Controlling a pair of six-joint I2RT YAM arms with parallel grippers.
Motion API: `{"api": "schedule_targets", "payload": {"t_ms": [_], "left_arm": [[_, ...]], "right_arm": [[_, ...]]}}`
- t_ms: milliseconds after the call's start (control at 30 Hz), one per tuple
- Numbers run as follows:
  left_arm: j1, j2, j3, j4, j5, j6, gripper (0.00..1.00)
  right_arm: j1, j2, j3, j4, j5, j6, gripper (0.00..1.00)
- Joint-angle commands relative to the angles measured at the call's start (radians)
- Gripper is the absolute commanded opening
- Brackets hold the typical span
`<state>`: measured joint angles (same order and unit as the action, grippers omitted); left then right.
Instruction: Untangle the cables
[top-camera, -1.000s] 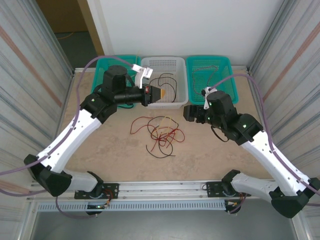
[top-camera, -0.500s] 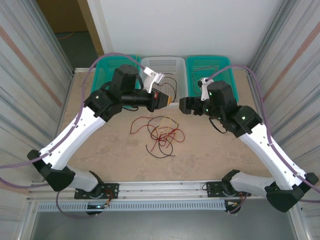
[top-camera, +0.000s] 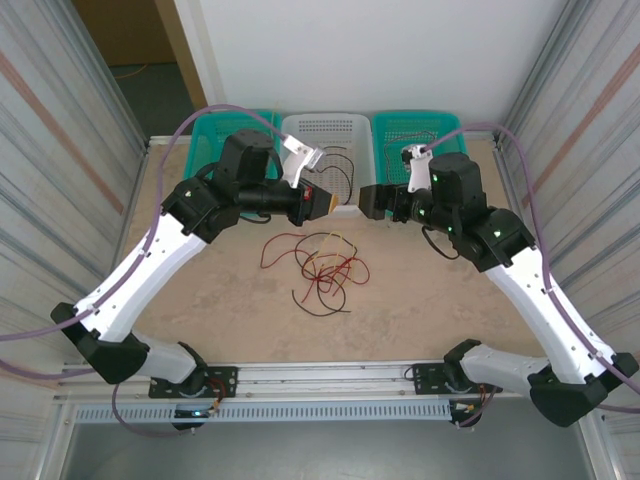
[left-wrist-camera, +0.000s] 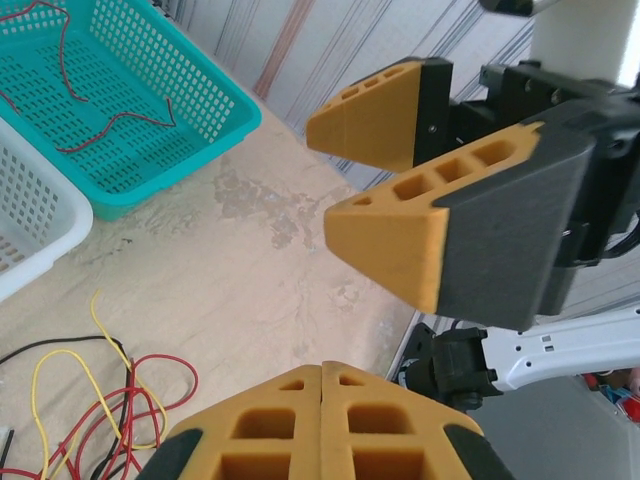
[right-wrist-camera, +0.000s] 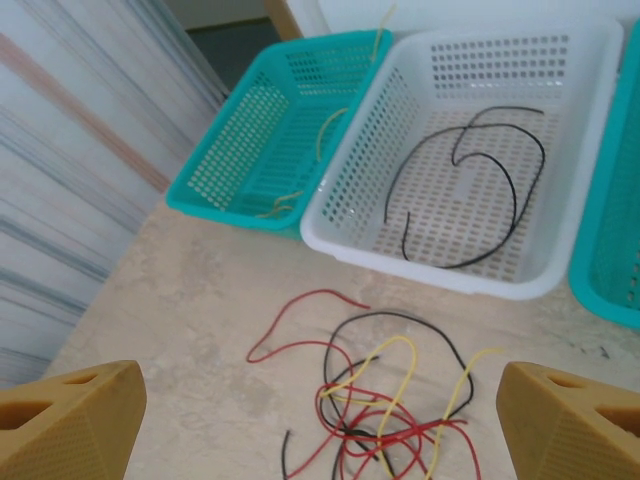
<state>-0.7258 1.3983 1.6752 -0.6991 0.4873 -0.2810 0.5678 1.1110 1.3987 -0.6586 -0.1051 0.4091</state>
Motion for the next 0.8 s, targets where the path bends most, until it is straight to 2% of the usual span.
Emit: {"api": "schedule_targets", "payload": {"t_ms": [0, 100, 200, 267, 367, 467, 533, 633, 767], "left_arm": [[0.015, -0.041, -0.013, 0.027, 0.016, 0.006, 0.00], [0.028, -0.046, -0.037, 0.027, 0.015, -0.002, 0.00], [0.031, -0.061, -0.080, 0.035, 0.012, -0.010, 0.00], [0.037, -0.072, -0.111, 0.036, -0.001, -0.015, 0.00], [0.048, -0.094, -0.175, 0.046, -0.032, -0.040, 0.00], [0.071, -0.123, -0.293, 0.064, -0.134, -0.128, 0.00], [0.119, -0.140, -0.383, 0.056, -0.190, -0.225, 0.14], [0.260, -0.191, -0.523, 0.056, -0.181, -0.364, 0.19], [0.408, -0.311, -0.664, 0.081, -0.188, -0.424, 0.27]], "right_arm": [[-0.023, 0.030, 0.037, -0.003, -0.004, -0.016, 0.90], [-0.061, 0.090, 0.025, -0.028, 0.004, 0.003, 0.87], [-0.064, 0.170, -0.017, -0.038, 0.005, 0.034, 0.77], [-0.048, 0.215, -0.073, -0.003, -0.008, 0.060, 0.72], [-0.010, 0.289, -0.141, 0.071, -0.012, 0.101, 0.69], [0.055, 0.382, -0.133, 0.099, -0.024, 0.109, 0.65], [0.126, 0.438, -0.111, 0.113, -0.031, 0.060, 0.67], [0.233, 0.540, -0.045, 0.092, -0.018, -0.038, 0.72], [0.311, 0.708, 0.082, 0.036, 0.011, -0.133, 0.74]]}}
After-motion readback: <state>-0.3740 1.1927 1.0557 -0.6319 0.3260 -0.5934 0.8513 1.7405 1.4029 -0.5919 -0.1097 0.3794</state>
